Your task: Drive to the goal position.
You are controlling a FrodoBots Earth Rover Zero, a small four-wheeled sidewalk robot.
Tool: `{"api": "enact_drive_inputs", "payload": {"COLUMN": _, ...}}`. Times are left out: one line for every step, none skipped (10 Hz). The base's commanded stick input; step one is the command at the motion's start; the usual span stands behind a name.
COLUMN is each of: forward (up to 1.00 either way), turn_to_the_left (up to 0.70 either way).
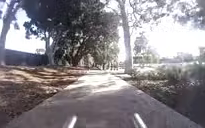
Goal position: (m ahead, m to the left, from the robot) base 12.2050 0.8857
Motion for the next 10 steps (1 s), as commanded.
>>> {"api": "enact_drive_inputs", "payload": {"forward": 1.0, "turn_to_the_left": 0.0}}
{"api": "enact_drive_inputs", "payload": {"forward": 1.0, "turn_to_the_left": 0.0}}
{"api": "enact_drive_inputs", "payload": {"forward": 1.0, "turn_to_the_left": 0.0}}
{"api": "enact_drive_inputs", "payload": {"forward": 1.0, "turn_to_the_left": 0.0}}
{"api": "enact_drive_inputs", "payload": {"forward": 1.0, "turn_to_the_left": 0.0}}
{"api": "enact_drive_inputs", "payload": {"forward": 1.0, "turn_to_the_left": 0.0}}
{"api": "enact_drive_inputs", "payload": {"forward": 1.0, "turn_to_the_left": 0.0}}
{"api": "enact_drive_inputs", "payload": {"forward": 1.0, "turn_to_the_left": 0.0}}
{"api": "enact_drive_inputs", "payload": {"forward": 1.0, "turn_to_the_left": 0.0}}
{"api": "enact_drive_inputs", "payload": {"forward": 1.0, "turn_to_the_left": 0.0}}
